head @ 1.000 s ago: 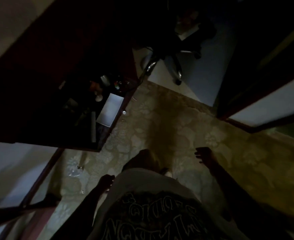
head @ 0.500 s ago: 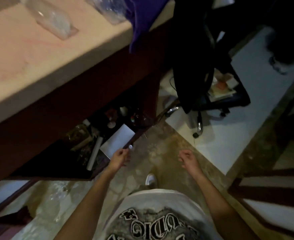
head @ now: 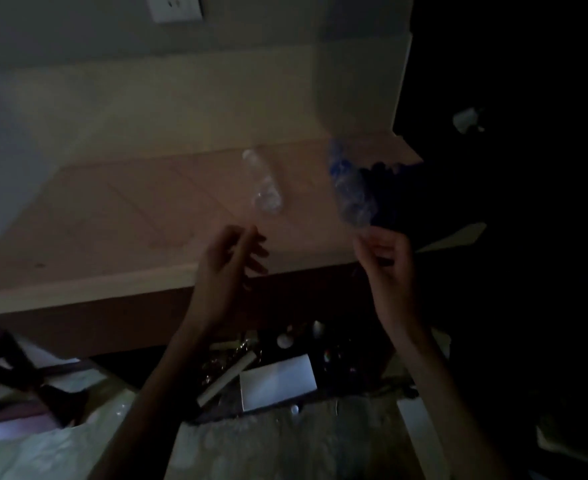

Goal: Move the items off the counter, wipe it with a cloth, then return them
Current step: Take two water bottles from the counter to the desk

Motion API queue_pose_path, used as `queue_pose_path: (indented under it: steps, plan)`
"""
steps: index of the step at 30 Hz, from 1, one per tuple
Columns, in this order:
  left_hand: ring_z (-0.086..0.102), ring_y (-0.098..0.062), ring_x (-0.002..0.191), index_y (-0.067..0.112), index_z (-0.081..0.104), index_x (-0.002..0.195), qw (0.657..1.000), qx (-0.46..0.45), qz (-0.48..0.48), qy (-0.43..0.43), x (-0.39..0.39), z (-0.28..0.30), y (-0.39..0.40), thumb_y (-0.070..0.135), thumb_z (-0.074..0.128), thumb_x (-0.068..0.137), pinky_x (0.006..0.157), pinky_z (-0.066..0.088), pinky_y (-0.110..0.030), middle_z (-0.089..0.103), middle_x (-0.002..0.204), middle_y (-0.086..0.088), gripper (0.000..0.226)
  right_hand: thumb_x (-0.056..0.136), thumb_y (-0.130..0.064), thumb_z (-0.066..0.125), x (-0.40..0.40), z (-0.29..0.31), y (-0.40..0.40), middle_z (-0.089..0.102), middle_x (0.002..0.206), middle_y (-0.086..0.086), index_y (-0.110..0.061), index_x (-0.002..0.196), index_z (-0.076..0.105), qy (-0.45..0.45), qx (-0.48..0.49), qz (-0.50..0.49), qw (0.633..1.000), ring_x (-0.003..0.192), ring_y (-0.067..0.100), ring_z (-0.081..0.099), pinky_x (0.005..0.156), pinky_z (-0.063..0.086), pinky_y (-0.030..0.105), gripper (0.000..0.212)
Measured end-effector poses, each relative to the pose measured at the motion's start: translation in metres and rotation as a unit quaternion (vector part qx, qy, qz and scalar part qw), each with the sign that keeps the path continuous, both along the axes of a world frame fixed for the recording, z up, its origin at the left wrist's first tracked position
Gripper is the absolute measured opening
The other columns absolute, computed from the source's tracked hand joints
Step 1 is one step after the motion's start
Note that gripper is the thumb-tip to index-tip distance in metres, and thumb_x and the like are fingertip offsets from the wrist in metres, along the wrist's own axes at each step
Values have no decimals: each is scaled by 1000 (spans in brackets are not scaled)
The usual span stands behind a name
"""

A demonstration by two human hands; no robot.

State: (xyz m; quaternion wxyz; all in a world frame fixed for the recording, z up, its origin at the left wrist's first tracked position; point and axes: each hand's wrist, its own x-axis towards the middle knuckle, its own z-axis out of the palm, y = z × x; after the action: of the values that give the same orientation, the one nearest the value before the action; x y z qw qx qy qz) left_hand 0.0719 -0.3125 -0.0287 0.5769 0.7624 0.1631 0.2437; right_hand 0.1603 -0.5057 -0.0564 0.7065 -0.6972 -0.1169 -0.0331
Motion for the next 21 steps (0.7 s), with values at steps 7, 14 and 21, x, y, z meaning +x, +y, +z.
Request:
queue_pose_path:
  steps: [7, 14, 21]
  plan:
    - [60, -29, 109, 2, 56, 113, 976, 137, 150, 71, 122, 49, 44, 52, 53, 93, 88, 47, -40, 60, 113, -17, 54, 72, -59, 68, 107, 48, 33, 54, 102, 3, -6, 100, 58, -102, -213, -58, 970, 110, 30, 50, 94, 43, 45, 61]
    - [0, -39, 151, -8, -4, 152, 932, 148, 160, 288, 181, 28, 48, 57, 57, 89, 121, 9, -46, -2, 162, -27, 109, 66, -72, 65, 142, 49, 77, 44, 128, 19, 3, 120, 45, -43, -401, -90, 911, 127, 36, 35, 107, 30, 44, 94]
    - [20, -38, 148, -10, 1, 151, 933, 130, 138, 307, 183, 24, 59, 55, 64, 85, 116, 27, -41, 11, 160, -27, 112, 74, -48, 70, 155, 45, 99, 52, 127, 17, -4, 120, 50, 5, -462, -48, 886, 121, 35, 46, 97, 45, 40, 66]
